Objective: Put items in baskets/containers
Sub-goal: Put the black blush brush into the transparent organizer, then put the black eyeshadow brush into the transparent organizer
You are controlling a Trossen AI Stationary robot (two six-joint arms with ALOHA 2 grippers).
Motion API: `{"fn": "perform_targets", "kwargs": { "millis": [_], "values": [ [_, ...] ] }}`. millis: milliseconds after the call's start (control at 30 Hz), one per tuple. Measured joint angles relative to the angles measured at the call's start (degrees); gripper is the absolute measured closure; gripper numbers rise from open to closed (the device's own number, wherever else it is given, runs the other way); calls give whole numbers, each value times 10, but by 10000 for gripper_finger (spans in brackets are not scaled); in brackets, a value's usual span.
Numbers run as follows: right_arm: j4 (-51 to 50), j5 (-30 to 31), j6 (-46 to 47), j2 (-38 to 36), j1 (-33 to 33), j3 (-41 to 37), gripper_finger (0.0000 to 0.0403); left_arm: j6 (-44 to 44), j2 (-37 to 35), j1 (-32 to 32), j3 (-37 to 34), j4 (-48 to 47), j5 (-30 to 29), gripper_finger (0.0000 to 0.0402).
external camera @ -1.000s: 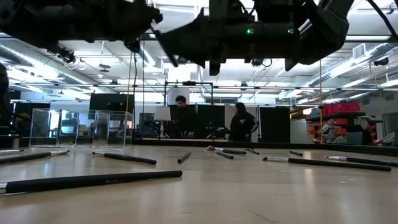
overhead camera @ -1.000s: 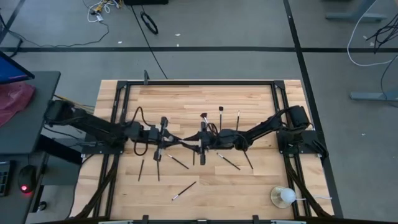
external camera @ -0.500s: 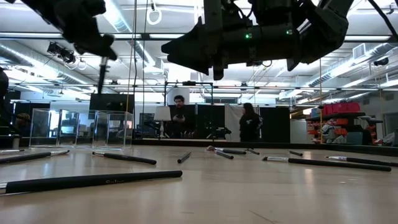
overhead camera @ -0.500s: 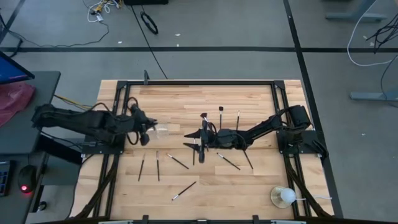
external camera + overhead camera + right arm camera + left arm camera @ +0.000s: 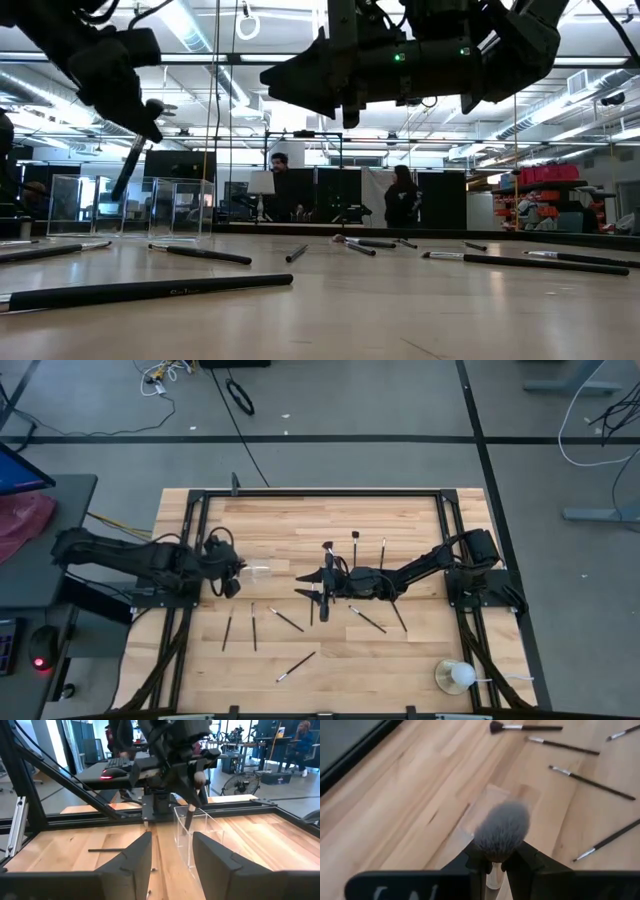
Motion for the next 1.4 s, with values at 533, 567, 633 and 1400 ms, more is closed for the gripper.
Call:
{"fn": "perform_targets", "kwargs": {
  "millis": [533,567,633,1400],
  "values": [
    [2,0,0,0,0,0,261,-18,93,68,-23,34,54,344],
    [2,0,0,0,0,0,261,-18,99,73,-23,35,54,344],
    [1,0,0,0,0,0,261,-19,106,84,-23,39,54,342],
    [-114,4,41,-23,2,0,260,48,117,80,58,81,28,250]
  ]
}}
